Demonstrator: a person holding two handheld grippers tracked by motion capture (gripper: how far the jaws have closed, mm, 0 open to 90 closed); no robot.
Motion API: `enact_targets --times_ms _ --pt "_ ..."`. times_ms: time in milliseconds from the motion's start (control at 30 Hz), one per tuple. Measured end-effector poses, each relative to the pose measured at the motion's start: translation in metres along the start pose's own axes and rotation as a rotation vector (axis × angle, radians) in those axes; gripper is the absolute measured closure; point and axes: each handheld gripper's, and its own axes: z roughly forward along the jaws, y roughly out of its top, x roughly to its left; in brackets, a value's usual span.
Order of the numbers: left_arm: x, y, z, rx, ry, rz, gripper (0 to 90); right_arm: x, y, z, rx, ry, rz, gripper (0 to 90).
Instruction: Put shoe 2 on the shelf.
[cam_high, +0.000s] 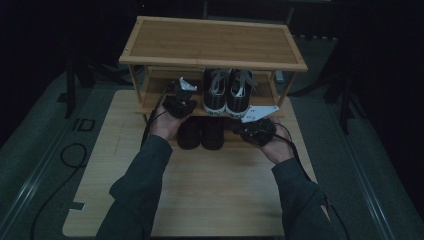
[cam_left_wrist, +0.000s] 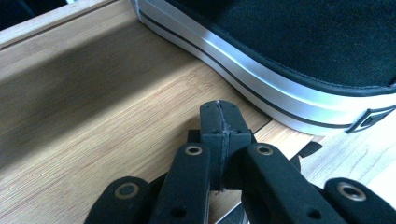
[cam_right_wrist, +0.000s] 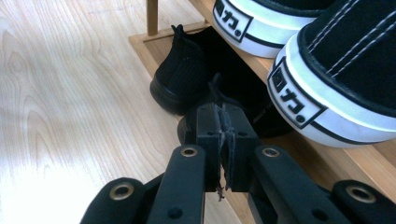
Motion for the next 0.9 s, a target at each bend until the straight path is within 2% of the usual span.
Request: enact_targets --times_ms 100,300,900 --pt "0.000 0.000 0.000 0.003 0.001 -0.004 89.5 0.001 -0.001 0.000 0.005 0.001 -0.005 86.4" --pt "0.002 0.000 -0.003 0.003 0.005 -0.005 89.2 -0.003 -0.011 0.001 0.012 0.005 0.025 86.5" --pt "0.013 -0.002 -0.014 0.002 0.015 -0.001 88.7 -0.008 -0.031 -0.002 0.051 -0.001 0.056 85.8"
